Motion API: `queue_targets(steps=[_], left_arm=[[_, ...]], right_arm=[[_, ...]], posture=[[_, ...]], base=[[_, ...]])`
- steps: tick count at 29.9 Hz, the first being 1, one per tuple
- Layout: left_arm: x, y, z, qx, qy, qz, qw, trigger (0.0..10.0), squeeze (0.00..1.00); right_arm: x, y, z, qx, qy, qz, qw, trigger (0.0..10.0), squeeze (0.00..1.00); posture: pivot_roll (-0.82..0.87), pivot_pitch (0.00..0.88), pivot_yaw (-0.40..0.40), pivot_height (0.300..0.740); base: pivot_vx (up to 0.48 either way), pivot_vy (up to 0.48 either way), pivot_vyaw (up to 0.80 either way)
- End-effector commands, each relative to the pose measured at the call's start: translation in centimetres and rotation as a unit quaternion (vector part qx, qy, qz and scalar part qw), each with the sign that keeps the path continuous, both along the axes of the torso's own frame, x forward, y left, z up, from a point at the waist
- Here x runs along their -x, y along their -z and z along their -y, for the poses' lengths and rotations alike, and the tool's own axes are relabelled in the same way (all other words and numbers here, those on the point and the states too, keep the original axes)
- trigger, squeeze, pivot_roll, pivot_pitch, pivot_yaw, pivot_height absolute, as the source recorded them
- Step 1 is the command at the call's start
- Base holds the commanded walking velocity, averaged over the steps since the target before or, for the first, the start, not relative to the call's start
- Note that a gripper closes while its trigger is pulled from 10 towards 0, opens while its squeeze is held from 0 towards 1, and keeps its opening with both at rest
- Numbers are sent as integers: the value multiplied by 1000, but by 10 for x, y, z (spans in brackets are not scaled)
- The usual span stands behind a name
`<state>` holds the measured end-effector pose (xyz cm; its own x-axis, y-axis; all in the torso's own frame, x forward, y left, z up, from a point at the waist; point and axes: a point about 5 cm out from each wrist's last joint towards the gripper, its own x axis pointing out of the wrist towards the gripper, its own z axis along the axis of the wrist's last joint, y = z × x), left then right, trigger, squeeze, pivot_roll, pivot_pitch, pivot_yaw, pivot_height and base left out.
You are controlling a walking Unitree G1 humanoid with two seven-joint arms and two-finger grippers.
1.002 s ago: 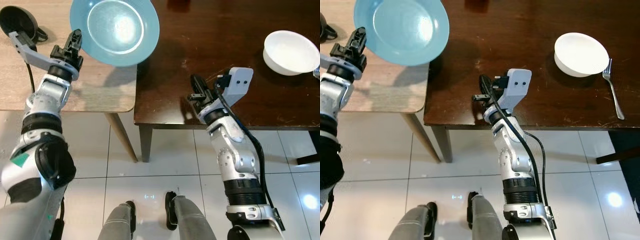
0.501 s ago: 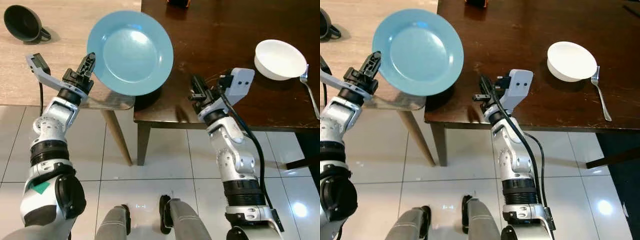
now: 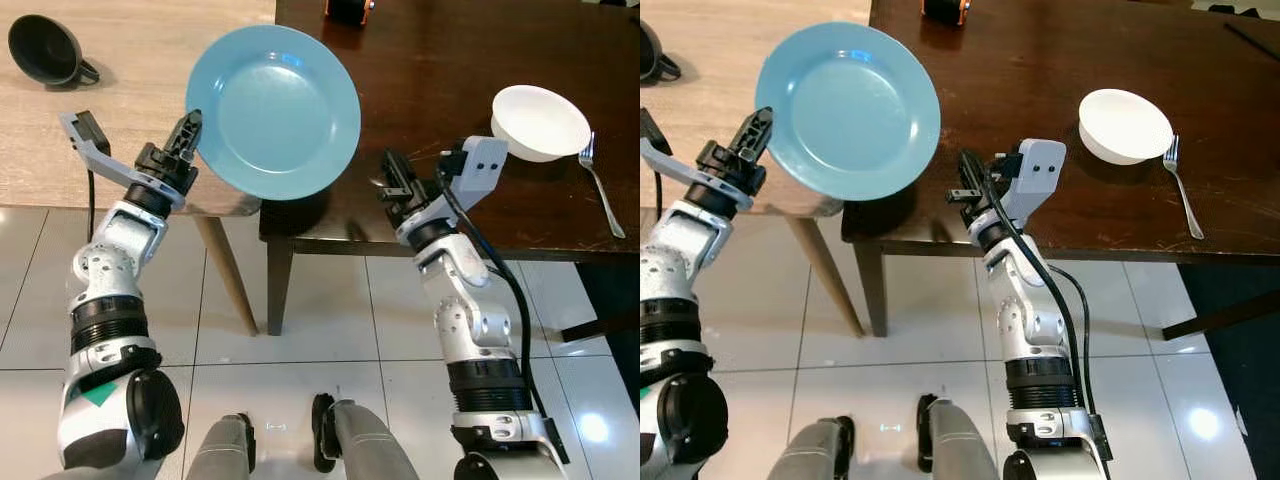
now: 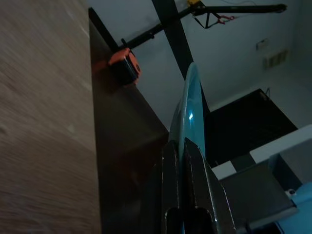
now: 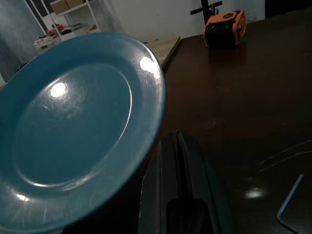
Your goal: Setting the table
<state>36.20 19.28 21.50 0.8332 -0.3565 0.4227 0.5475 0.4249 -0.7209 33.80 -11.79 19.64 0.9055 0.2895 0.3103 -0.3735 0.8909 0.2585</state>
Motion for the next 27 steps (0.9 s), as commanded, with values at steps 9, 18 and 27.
queue_targets(steps=[9, 18, 27], left_arm=[[10, -6, 2, -5, 39, 23, 999, 0, 0], [13, -8, -4, -13, 45, 23, 999, 0, 0], [23, -6, 8, -38, 117, 37, 992, 0, 0]], right_arm=[[0, -8, 14, -126, -3, -7, 992, 10000, 114], [2, -16, 27, -219, -17, 4, 976, 10000, 1000], [12, -24, 19, -281, -137, -2, 950, 10000, 1000]], posture=[[28, 164, -26, 740], [31, 167, -22, 740], [28, 160, -20, 740]], base=[[0, 0, 0], [0, 0, 0], [0, 0, 0]])
